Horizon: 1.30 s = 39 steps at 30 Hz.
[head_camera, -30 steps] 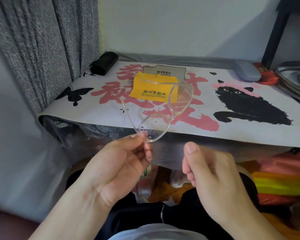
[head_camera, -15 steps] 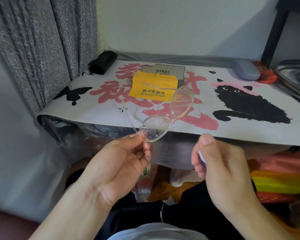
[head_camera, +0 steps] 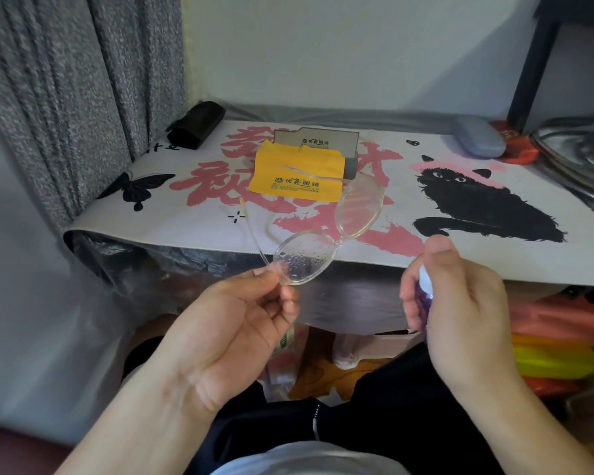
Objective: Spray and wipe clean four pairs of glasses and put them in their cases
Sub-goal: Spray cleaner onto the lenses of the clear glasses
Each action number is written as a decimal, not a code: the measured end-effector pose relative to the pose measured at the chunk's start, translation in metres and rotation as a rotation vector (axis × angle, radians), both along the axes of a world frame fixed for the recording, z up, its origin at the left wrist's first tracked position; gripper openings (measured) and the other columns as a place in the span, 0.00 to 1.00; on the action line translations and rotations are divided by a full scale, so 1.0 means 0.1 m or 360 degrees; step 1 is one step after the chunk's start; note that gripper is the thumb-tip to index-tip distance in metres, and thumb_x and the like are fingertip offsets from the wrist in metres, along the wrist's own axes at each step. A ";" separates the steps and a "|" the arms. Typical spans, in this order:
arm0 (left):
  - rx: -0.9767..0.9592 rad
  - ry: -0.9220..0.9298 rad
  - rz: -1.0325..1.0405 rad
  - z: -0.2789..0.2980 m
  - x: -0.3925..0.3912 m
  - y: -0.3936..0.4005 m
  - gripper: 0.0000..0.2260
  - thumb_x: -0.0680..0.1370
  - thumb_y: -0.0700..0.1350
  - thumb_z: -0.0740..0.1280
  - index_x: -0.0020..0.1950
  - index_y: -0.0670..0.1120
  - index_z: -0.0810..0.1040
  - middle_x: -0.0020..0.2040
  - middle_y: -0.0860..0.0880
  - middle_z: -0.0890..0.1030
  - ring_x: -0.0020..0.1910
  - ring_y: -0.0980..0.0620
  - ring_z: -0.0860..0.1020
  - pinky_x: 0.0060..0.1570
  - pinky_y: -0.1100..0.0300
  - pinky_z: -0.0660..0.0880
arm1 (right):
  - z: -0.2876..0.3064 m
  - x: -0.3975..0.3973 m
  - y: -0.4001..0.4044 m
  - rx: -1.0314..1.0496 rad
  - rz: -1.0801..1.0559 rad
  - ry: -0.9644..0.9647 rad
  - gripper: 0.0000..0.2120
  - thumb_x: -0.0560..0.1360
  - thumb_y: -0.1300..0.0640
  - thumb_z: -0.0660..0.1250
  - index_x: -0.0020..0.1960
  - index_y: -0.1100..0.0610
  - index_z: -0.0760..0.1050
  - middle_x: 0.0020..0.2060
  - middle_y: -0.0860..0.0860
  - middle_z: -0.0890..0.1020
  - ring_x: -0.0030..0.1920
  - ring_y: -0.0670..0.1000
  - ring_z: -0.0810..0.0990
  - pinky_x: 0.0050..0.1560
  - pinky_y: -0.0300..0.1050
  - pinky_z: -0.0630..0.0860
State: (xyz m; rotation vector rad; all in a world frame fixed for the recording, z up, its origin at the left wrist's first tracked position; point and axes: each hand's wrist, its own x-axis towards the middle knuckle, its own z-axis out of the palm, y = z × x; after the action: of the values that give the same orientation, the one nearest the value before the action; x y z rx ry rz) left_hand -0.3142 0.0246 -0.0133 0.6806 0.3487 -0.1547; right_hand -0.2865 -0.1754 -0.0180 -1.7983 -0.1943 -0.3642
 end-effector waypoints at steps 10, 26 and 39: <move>-0.0004 -0.0025 0.0016 -0.01 0.01 0.04 0.06 0.78 0.34 0.61 0.52 0.38 0.76 0.36 0.45 0.76 0.33 0.52 0.74 0.33 0.64 0.76 | 0.23 0.37 -0.17 0.0280 -0.0064 0.0020 0.04 0.79 0.60 0.60 0.47 0.53 0.71 0.33 0.53 0.75 0.35 0.55 0.70 0.31 0.37 0.71; 0.1585 -0.0531 0.0669 -0.09 0.15 0.53 0.09 0.78 0.37 0.70 0.44 0.50 0.86 0.38 0.51 0.85 0.36 0.59 0.79 0.42 0.70 0.75 | 0.23 2.14 -0.41 -0.0241 -0.0392 0.0059 0.11 0.82 0.58 0.65 0.63 0.53 0.68 0.54 0.53 0.78 0.52 0.52 0.79 0.50 0.46 0.76; 0.1653 -0.0651 0.0724 -0.09 0.15 0.66 0.10 0.78 0.39 0.71 0.47 0.54 0.87 0.44 0.54 0.86 0.42 0.60 0.81 0.46 0.68 0.76 | 0.20 1.72 0.15 -0.1275 0.0447 -0.0388 0.06 0.77 0.60 0.72 0.53 0.53 0.83 0.47 0.46 0.79 0.46 0.38 0.76 0.52 0.32 0.72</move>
State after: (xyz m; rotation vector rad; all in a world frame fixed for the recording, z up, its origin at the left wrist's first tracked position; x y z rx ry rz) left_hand -0.2994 0.0910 -0.0221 1.5983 0.1588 0.6427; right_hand -0.1145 -0.1605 0.0023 -2.4601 -0.8515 -0.3238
